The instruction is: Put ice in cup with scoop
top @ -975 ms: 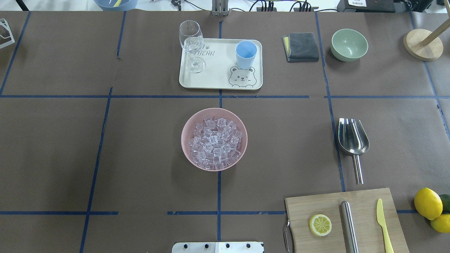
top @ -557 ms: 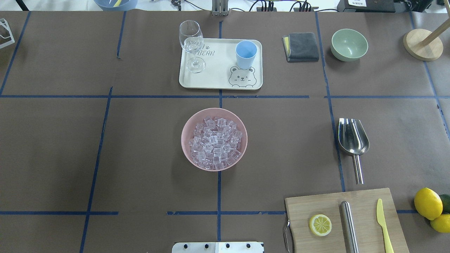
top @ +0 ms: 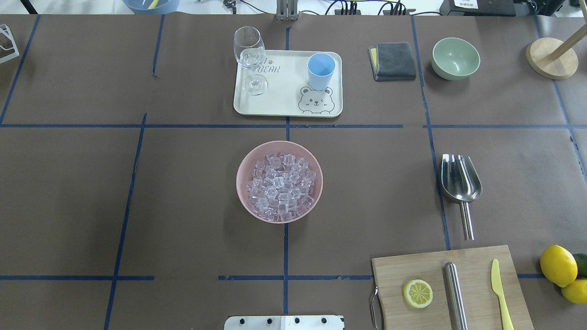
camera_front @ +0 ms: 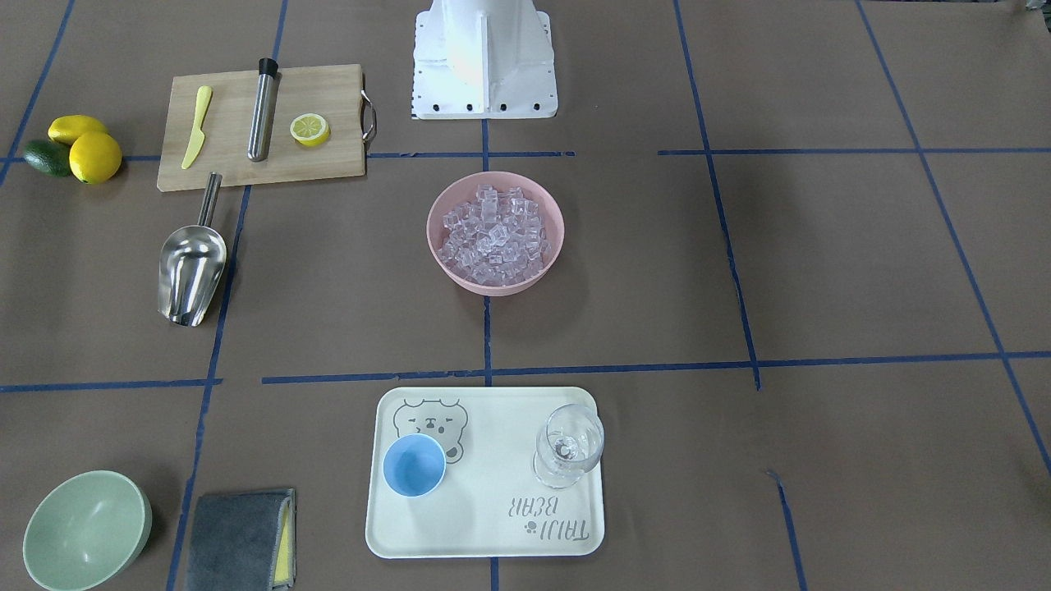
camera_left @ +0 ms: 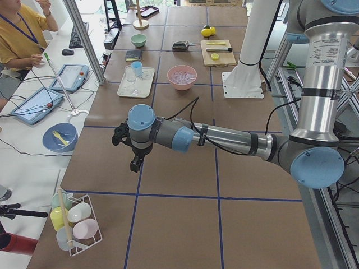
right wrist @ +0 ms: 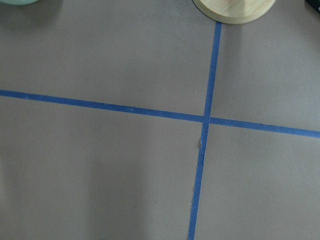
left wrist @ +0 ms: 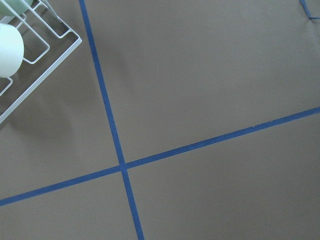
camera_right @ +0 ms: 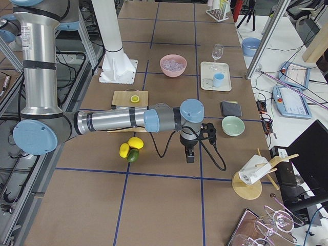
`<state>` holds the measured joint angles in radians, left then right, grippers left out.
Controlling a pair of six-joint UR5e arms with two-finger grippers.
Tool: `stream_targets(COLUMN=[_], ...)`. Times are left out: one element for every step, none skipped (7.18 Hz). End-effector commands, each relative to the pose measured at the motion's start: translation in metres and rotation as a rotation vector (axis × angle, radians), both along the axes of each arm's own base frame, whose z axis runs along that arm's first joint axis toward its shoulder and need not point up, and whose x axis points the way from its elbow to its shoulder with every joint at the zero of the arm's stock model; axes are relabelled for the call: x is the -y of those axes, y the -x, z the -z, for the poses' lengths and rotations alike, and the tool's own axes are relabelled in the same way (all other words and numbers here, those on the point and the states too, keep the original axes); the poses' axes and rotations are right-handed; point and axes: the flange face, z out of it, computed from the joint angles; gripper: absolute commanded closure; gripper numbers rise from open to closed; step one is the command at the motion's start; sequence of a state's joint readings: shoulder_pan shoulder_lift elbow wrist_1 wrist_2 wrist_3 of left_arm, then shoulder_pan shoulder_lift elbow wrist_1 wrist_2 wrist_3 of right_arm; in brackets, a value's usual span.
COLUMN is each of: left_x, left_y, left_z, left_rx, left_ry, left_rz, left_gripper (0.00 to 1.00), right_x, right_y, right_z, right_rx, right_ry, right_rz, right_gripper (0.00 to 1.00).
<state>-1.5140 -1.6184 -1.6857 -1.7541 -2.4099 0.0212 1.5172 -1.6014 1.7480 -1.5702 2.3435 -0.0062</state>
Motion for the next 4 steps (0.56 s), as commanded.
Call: stream_targets(left_x=[0.005, 0.006, 0.011, 0.012], left_y=[-0.001, -0.002, -0.009, -0.044], left_z=[0.014, 0.023, 0.043, 0.056], left_rx=[-0.009, -0.013, -0.033, -0.057], left_ry=[-0.082, -0.117, -0.208, -0.282], left_rz=[-0.001, -0.002, -0.021, -0.091], left_gripper=[0.00, 0.00, 0.00, 0.00], right_x=[-0.004, -0.004, -0.004, 0.000], right_y=[0.002, 0.009, 0.013, 0.021], right_z=[-0.003, -0.002, 0.000, 0.004], right_rx=[0.001, 0.008, 0.010, 0.011], right_ry=[-0.054, -0.048, -0.051, -0.062], right_rz=[0.035, 0.039, 0.047, 0.064], right_gripper=[0.00, 0.00, 0.00, 0.00])
